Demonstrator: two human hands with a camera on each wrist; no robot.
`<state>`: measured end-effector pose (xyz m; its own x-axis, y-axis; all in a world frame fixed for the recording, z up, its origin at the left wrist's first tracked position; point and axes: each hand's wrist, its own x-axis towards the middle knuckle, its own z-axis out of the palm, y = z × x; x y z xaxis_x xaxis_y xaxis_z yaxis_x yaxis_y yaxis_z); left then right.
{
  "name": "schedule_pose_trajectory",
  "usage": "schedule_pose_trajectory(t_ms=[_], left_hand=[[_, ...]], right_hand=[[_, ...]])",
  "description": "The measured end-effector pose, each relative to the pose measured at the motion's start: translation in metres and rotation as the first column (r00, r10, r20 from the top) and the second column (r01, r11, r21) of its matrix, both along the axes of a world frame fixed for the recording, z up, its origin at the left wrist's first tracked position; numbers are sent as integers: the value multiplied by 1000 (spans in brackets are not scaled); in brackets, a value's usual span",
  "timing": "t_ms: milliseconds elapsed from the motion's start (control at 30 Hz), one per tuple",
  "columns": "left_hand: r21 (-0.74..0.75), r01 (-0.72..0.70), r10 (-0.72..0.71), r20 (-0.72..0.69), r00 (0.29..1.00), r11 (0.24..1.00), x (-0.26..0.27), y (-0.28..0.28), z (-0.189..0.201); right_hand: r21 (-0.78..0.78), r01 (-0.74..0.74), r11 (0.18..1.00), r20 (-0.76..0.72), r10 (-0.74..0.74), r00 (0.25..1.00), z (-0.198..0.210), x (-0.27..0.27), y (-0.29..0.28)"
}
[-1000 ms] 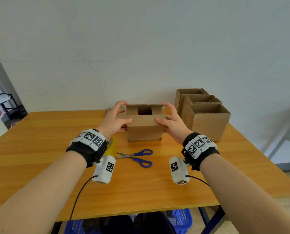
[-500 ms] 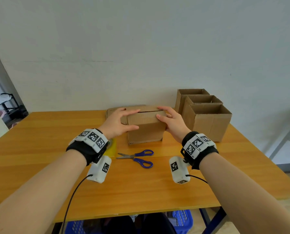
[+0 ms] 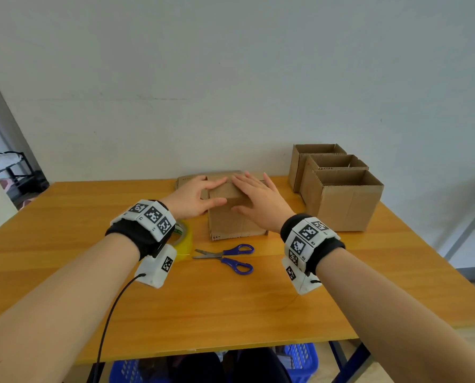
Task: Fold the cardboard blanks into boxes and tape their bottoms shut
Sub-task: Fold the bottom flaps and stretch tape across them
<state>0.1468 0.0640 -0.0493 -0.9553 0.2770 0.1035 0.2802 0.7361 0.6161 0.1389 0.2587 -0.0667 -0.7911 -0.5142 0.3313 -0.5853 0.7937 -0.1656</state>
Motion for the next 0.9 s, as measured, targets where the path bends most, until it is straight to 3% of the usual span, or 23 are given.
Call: schedule_pose_trajectory(t_ms=[100,333,467,600,667,800,900], left_hand=[[-41,10,-10,8,1000,999,-1,-4,-3],[28,-30,29,37,999,999,13,-15,-5],[-140,-121,138,114,984,983,27,-41,-14],[-367,-4,127,311,942,930,47,-57,-23],[-416,37,116,337,934,909,54,-56,-27],[-425,36,91,275,957,904,57,-57,-37],[-303,-22,92,220,971,953,55,-63,-34]], right_hand=[[-29,-24,999,-2,24,1000,0,0,-3],[-63,-14,998,56,18,998,6,1,-5],[-73,12,997,88,-5,996,10,4,-7],[-56,36,998,106,-30,994,11,7,-8],[-62,44,997,103,-38,994,10,8,-9],[-58,51,997,97,-45,994,11,10,-10],[-46,50,998,107,-45,993,13,12,-11]])
